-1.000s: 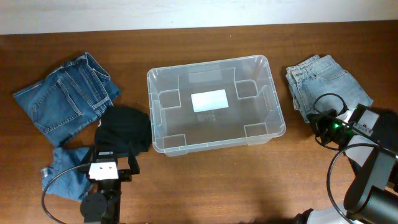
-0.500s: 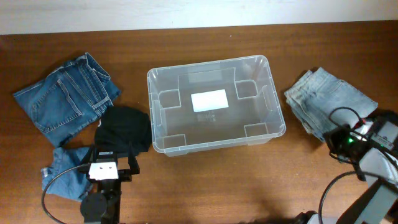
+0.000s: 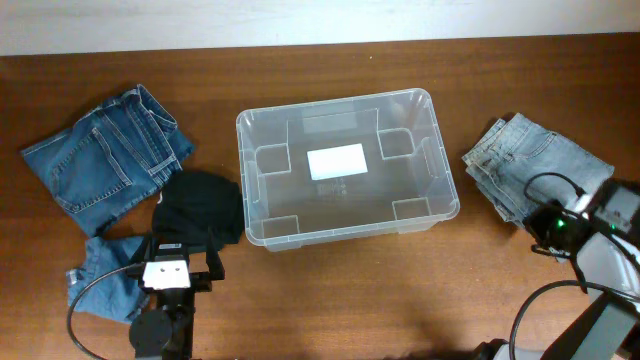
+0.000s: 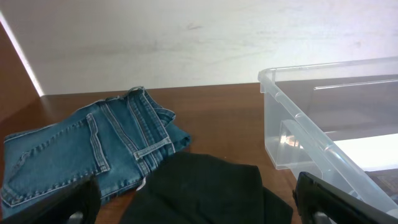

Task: Pack container
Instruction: 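Lower the right gripper onto the light-blue jeans and grasp their edge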

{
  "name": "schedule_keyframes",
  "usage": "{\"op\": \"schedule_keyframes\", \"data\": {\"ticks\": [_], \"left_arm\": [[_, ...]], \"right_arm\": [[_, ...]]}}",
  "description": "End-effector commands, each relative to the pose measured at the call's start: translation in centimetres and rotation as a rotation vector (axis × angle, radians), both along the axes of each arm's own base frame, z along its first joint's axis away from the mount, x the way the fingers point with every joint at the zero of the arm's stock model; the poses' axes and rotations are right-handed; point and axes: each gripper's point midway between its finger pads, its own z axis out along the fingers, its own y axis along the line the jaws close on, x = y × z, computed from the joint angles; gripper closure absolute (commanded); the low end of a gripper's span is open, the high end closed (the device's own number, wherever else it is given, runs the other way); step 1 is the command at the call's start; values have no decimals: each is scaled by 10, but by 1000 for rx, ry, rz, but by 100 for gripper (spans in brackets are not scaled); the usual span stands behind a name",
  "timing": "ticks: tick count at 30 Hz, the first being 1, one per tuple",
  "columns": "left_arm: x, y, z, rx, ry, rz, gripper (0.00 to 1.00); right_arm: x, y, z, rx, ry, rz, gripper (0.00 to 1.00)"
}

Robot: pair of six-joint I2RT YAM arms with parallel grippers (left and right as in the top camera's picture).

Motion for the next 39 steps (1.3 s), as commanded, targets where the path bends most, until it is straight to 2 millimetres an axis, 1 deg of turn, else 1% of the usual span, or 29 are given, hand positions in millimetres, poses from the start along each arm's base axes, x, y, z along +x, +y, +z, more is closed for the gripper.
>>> {"op": "schedule_keyframes", "data": {"ticks": [1, 3, 4, 5, 7, 8, 15, 17, 18, 19, 21, 24, 25, 26, 27, 28, 29, 30, 31, 32, 34, 36, 37, 39], "left_arm": [[0, 1, -2, 19, -1, 4, 0], [0, 1, -2, 19, -1, 4, 0], [0, 1, -2, 19, -1, 4, 0], [0, 1, -2, 19, -1, 4, 0], [0, 1, -2, 19, -1, 4, 0], [0, 1, -2, 19, -1, 4, 0], [0, 1, -2, 19, -1, 4, 0], [0, 1, -2, 19, -1, 4, 0], [0, 1, -2, 19, -1, 4, 0], [0, 1, -2, 19, -1, 4, 0], [0, 1, -2, 19, -1, 4, 0], [0, 1, -2, 19, -1, 4, 0], [0, 1, -2, 19, -1, 4, 0], [0, 1, -2, 19, -1, 4, 0], [0, 1, -2, 19, -1, 4, 0], [0, 1, -2, 19, -1, 4, 0], [0, 1, -2, 19, -1, 4, 0], [0, 1, -2, 19, -1, 4, 0], [0, 1, -2, 19, -1, 4, 0], [0, 1, -2, 19, -1, 4, 0], [0, 1, -2, 19, -1, 4, 0], [0, 1, -2, 19, -1, 4, 0], [0, 1, -2, 19, -1, 4, 0], [0, 1, -1, 19, -1, 4, 0]], "right_arm": [[26, -6, 35, -155, -17, 91, 96], [29, -6, 45, -183, 6, 104, 96], [33, -5, 58, -197, 11, 124, 96], [35, -6, 64, -204, 11, 127, 96], [35, -14, 77, -248, 29, 126, 96], [34, -16, 78, -255, 36, 121, 96], [16, -26, 72, -291, 132, 55, 96], [6, -27, 67, -289, 174, 30, 96], [-3, -31, 62, -296, 208, -26, 96], [-7, -33, 59, -301, 223, -57, 96], [-14, -36, 53, -304, 247, -105, 96], [-19, -33, 46, -294, 266, -100, 96], [-20, -32, 44, -292, 271, -99, 89], [-20, -32, 43, -291, 272, -99, 70], [-20, -32, 43, -292, 270, -99, 49], [-19, -32, 43, -293, 266, -100, 36], [-19, -33, 44, -294, 265, -100, 27], [-19, -33, 44, -293, 265, -100, 22], [-19, -32, 43, -291, 264, -99, 20], [-19, -31, 43, -287, 264, -97, 13], [-19, -31, 43, -283, 267, -102, 12], [-24, -31, 40, -259, 279, -144, 12], [-28, -31, 39, -248, 287, -165, 12], [-41, -34, 35, -204, 313, -219, 12]]}}
